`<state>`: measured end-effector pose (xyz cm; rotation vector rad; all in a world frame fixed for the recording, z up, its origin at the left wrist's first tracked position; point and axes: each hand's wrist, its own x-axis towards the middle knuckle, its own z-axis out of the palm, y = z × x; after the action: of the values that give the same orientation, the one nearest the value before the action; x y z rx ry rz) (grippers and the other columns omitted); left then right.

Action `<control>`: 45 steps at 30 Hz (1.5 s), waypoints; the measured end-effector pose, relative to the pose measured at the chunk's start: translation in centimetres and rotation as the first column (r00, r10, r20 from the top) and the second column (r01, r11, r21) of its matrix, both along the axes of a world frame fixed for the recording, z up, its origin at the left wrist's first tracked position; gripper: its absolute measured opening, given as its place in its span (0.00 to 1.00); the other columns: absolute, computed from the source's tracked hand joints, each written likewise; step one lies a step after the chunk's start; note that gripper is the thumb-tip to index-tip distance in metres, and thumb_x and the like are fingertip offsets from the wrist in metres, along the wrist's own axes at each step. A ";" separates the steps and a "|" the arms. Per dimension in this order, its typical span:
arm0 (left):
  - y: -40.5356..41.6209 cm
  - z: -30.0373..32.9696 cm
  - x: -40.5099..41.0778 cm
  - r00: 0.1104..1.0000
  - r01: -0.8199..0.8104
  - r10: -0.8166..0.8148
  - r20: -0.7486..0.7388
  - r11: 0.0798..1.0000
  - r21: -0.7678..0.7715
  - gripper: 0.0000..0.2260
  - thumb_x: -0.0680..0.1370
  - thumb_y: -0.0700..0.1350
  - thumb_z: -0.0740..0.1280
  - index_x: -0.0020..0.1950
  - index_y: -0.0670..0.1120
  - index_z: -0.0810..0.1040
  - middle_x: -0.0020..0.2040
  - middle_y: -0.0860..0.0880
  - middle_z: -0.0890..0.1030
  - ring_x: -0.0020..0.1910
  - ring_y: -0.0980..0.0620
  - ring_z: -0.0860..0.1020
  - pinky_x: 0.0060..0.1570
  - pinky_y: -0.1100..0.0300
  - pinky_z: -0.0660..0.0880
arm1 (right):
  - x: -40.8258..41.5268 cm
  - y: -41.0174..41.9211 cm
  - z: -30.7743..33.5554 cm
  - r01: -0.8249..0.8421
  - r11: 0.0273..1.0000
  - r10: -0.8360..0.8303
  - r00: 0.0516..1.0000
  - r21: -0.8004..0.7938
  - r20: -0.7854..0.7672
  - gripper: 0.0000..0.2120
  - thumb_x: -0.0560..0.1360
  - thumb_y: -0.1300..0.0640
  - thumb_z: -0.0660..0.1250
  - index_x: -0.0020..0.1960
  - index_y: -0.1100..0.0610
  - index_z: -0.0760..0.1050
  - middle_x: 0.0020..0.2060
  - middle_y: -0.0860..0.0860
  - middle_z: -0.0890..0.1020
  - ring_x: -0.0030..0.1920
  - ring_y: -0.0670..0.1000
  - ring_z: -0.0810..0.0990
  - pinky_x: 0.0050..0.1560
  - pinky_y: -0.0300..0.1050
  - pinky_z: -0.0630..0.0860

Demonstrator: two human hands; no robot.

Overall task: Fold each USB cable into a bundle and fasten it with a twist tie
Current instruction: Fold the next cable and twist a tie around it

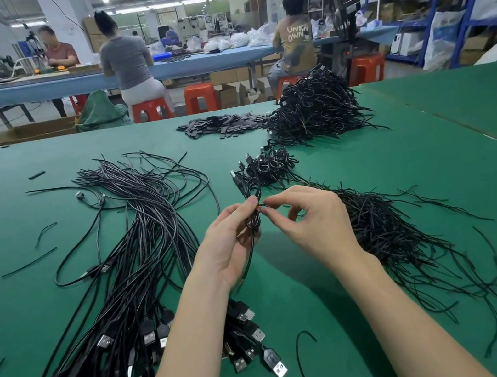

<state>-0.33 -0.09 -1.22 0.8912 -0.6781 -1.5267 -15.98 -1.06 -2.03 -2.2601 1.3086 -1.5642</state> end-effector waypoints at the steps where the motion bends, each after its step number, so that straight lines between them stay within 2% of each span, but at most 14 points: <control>1: 0.0 0.0 0.1 1.000 0.006 -0.006 -0.002 1.000 0.002 0.12 0.65 0.45 0.77 0.43 0.45 0.76 0.34 0.49 0.80 0.30 0.55 0.76 0.35 0.64 0.76 | 0.0 0.0 -0.1 -0.007 1.000 0.007 1.000 -0.003 -0.002 0.03 0.75 0.50 0.76 0.46 0.49 0.87 0.41 0.39 0.85 0.30 0.44 0.78 0.36 0.46 0.79; 5: 0.3 0.2 0.3 0.998 0.018 -0.014 0.064 0.998 -0.064 0.13 0.63 0.45 0.78 0.41 0.47 0.76 0.35 0.49 0.81 0.33 0.54 0.75 0.36 0.64 0.73 | -0.2 -0.1 0.2 -0.146 0.971 0.126 0.986 0.187 0.113 0.03 0.75 0.54 0.76 0.42 0.48 0.86 0.37 0.40 0.85 0.30 0.44 0.77 0.35 0.37 0.73; 8: 0.6 0.2 0.8 0.972 0.026 0.024 0.233 0.978 -0.207 0.15 0.62 0.48 0.80 0.40 0.49 0.76 0.35 0.49 0.81 0.32 0.54 0.74 0.35 0.66 0.71 | -1.0 -0.3 0.9 -0.419 0.741 0.226 0.891 0.525 0.393 0.09 0.76 0.58 0.73 0.38 0.50 0.84 0.32 0.45 0.83 0.28 0.45 0.74 0.27 0.32 0.65; 10: 0.8 0.2 0.9 0.938 0.068 0.043 0.344 0.950 -0.306 0.12 0.64 0.48 0.79 0.38 0.51 0.77 0.32 0.52 0.80 0.31 0.57 0.74 0.35 0.70 0.72 | -1.6 -0.2 1.2 -0.701 0.374 0.172 0.696 0.608 0.697 0.08 0.75 0.61 0.72 0.38 0.53 0.83 0.32 0.48 0.79 0.27 0.43 0.72 0.23 0.31 0.62; 12: 0.9 0.4 0.7 0.909 0.109 0.063 0.411 0.918 -0.381 0.10 0.66 0.48 0.78 0.38 0.51 0.78 0.32 0.55 0.79 0.32 0.59 0.75 0.37 0.72 0.72 | -1.9 0.0 0.9 -0.939 -0.041 -0.117 0.345 0.342 0.931 0.05 0.69 0.67 0.75 0.42 0.61 0.80 0.33 0.51 0.76 0.27 0.43 0.72 0.19 0.31 0.63; 14: 0.8 0.6 0.7 0.878 0.117 0.108 0.466 0.897 -0.427 0.09 0.69 0.46 0.78 0.38 0.50 0.78 0.34 0.54 0.81 0.35 0.58 0.78 0.41 0.71 0.73 | -1.8 0.1 0.3 -0.985 -0.173 -0.364 0.070 0.006 0.929 0.12 0.64 0.73 0.77 0.44 0.66 0.78 0.34 0.53 0.75 0.26 0.45 0.73 0.18 0.30 0.63; 16: 0.5 0.6 0.9 0.840 0.111 0.156 0.519 0.888 -0.447 0.08 0.70 0.43 0.78 0.40 0.47 0.79 0.36 0.52 0.82 0.38 0.57 0.80 0.44 0.68 0.75 | -1.7 0.2 0.2 -0.986 -0.165 -0.370 0.054 -0.008 0.927 0.12 0.65 0.72 0.78 0.45 0.65 0.78 0.35 0.53 0.74 0.27 0.45 0.72 0.18 0.30 0.63; 20: 0.4 0.5 1.2 0.854 0.087 0.105 0.510 0.937 -0.339 0.09 0.69 0.46 0.78 0.41 0.47 0.78 0.36 0.51 0.83 0.35 0.57 0.79 0.37 0.67 0.75 | -1.2 0.2 0.5 -0.837 0.213 0.055 0.526 0.504 0.849 0.07 0.73 0.57 0.73 0.49 0.58 0.80 0.38 0.47 0.79 0.29 0.43 0.72 0.20 0.32 0.62; 24: 0.1 0.6 1.6 0.894 0.122 -0.027 0.446 0.975 -0.186 0.11 0.65 0.49 0.78 0.39 0.49 0.78 0.37 0.48 0.83 0.32 0.56 0.78 0.33 0.66 0.75 | -1.3 -0.1 0.7 -0.480 0.671 0.314 0.874 0.565 0.370 0.02 0.79 0.54 0.72 0.48 0.52 0.81 0.39 0.43 0.81 0.30 0.48 0.76 0.29 0.37 0.70; 27: -0.3 0.4 2.1 0.884 0.172 -0.110 0.455 0.981 -0.095 0.11 0.63 0.51 0.80 0.37 0.51 0.80 0.36 0.48 0.83 0.33 0.54 0.79 0.36 0.64 0.75 | -1.6 -0.4 0.5 -0.287 0.867 0.310 0.951 0.408 0.010 0.04 0.79 0.50 0.71 0.45 0.47 0.80 0.39 0.44 0.83 0.29 0.51 0.76 0.36 0.46 0.77; 32: -1.1 0.4 2.2 0.871 0.237 -0.203 0.447 0.971 -0.019 0.14 0.60 0.49 0.81 0.39 0.49 0.79 0.38 0.46 0.82 0.33 0.53 0.79 0.36 0.64 0.74 | -1.7 -0.3 -0.1 -0.172 0.922 0.216 0.972 0.346 -0.092 0.07 0.77 0.47 0.70 0.42 0.47 0.81 0.34 0.43 0.83 0.29 0.48 0.77 0.40 0.46 0.77; 35: -1.5 0.5 1.3 0.895 0.152 -0.088 0.438 0.982 -0.114 0.13 0.61 0.48 0.80 0.39 0.49 0.78 0.38 0.47 0.81 0.35 0.53 0.77 0.37 0.64 0.73 | -0.3 -0.2 0.1 -0.210 0.841 0.072 0.957 0.500 0.281 0.11 0.76 0.54 0.70 0.35 0.52 0.83 0.30 0.47 0.83 0.26 0.47 0.74 0.30 0.42 0.70; 39: -3.1 0.2 -0.3 0.870 0.094 0.019 0.492 0.974 -0.204 0.10 0.69 0.46 0.79 0.39 0.51 0.78 0.40 0.48 0.82 0.39 0.54 0.77 0.39 0.65 0.74 | 1.8 -0.1 0.5 -0.668 0.490 -0.311 0.466 0.560 0.828 0.09 0.77 0.58 0.67 0.39 0.57 0.80 0.29 0.48 0.78 0.22 0.45 0.66 0.20 0.35 0.56; 45: -11.8 0.7 -2.1 0.759 -0.337 0.323 0.565 0.938 -0.084 0.09 0.76 0.47 0.74 0.47 0.46 0.76 0.49 0.43 0.81 0.42 0.48 0.78 0.53 0.54 0.78 | 3.5 0.4 -1.3 -0.437 0.619 -0.118 0.770 0.653 0.627 0.09 0.79 0.53 0.70 0.44 0.57 0.81 0.34 0.51 0.83 0.26 0.46 0.70 0.25 0.37 0.63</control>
<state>-2.46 -11.86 -0.48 1.4349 -0.8737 -0.9379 -12.48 -0.67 -3.30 -1.1268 1.1678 -1.1485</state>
